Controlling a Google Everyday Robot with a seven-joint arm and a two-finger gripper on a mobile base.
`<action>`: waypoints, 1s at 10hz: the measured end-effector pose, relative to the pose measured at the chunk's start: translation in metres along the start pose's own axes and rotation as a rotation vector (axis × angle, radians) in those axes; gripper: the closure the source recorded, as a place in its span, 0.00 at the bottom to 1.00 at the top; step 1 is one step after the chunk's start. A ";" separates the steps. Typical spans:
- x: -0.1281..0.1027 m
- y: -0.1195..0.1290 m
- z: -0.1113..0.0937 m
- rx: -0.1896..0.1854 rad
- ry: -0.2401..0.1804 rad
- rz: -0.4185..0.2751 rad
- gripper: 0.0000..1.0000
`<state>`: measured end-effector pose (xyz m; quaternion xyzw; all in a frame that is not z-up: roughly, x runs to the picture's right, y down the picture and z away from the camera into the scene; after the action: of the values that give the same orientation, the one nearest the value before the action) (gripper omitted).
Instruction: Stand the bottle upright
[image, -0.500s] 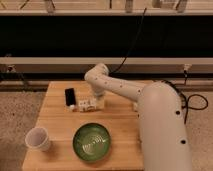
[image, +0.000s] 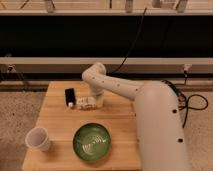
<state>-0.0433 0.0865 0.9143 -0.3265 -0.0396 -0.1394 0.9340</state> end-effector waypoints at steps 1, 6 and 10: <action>-0.004 0.004 -0.010 -0.010 -0.001 -0.002 0.20; -0.047 0.022 -0.084 -0.067 -0.007 -0.014 0.20; -0.065 0.010 -0.066 -0.066 -0.009 -0.023 0.20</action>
<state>-0.1033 0.0687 0.8460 -0.3574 -0.0429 -0.1498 0.9209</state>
